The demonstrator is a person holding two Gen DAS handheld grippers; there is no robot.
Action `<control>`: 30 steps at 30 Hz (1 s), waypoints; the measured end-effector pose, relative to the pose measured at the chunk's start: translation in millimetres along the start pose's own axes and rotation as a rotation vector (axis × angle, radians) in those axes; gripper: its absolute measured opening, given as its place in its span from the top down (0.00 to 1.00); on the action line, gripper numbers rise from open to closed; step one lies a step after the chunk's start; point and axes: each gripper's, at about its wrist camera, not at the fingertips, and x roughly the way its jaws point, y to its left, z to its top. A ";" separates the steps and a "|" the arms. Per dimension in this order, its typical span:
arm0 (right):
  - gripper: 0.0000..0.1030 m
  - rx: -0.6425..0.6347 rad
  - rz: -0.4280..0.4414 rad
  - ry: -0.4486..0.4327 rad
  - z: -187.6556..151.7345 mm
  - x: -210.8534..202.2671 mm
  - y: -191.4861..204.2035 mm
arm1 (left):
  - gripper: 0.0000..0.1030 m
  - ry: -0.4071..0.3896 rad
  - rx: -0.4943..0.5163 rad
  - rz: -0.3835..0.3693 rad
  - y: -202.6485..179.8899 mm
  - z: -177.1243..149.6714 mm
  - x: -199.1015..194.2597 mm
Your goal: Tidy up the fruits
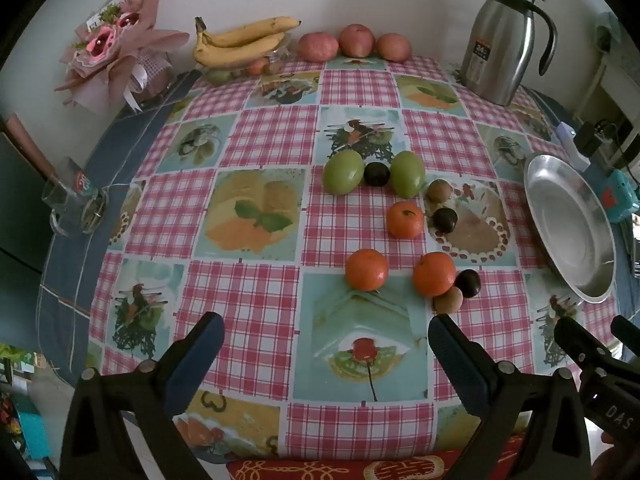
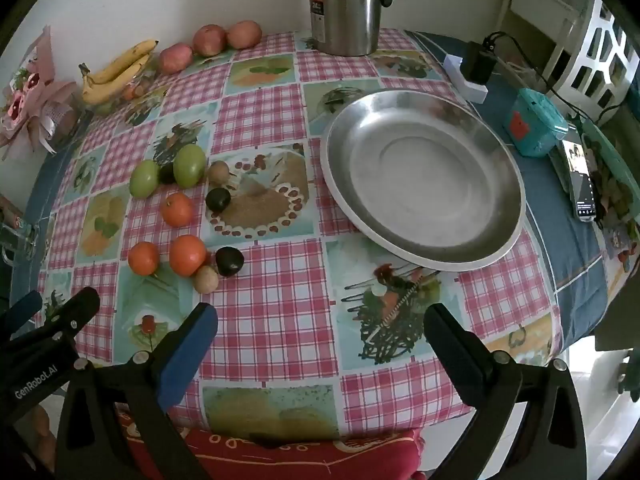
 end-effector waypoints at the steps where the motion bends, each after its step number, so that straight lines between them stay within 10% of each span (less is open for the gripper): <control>1: 0.00 0.000 0.000 0.000 0.0 0.1 -0.1 | 0.00 0.000 0.000 0.000 0.1 -0.1 0.2; 30: 0.00 0.005 0.007 0.005 -1.1 1.2 -0.1 | 0.00 0.032 -0.037 -0.059 0.2 -3.6 4.8</control>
